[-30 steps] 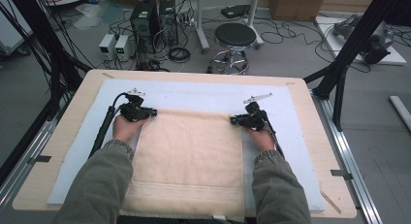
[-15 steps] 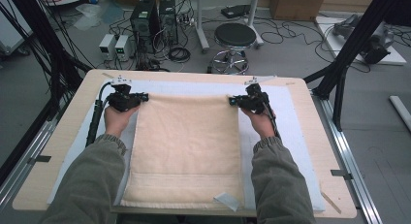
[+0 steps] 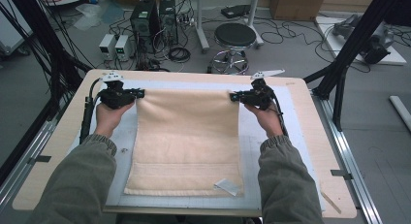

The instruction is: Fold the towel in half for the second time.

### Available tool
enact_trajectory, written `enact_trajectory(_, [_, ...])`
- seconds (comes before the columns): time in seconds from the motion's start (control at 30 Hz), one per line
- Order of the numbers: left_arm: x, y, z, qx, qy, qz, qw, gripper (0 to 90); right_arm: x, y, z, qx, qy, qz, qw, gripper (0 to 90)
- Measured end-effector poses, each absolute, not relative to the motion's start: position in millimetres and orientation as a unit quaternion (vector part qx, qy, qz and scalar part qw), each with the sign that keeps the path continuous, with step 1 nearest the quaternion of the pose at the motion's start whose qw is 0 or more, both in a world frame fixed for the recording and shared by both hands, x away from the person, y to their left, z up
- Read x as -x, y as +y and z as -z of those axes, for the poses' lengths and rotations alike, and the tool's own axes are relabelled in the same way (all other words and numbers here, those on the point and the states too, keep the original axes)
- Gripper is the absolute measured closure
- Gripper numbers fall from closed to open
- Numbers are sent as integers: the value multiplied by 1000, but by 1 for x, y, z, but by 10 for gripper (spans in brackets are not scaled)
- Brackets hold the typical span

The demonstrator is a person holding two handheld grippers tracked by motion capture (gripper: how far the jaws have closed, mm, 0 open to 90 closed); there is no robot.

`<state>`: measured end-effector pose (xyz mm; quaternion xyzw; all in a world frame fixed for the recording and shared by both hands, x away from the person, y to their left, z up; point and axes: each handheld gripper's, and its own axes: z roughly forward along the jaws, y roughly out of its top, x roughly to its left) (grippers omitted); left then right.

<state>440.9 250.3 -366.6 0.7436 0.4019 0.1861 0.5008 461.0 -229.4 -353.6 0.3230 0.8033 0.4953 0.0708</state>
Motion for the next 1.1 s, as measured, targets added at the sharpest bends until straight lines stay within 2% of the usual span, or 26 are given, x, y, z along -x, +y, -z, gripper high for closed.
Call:
enact_trajectory(0.57, [-389,256,363,-776,338,-173,504,814,-415,-239,347,-262,819,-508,39,820])
enact_trajectory(1.1, [-339,258,379,-787,307,-158,512,808,-371,-246,363,-241,825,-511,28,818])
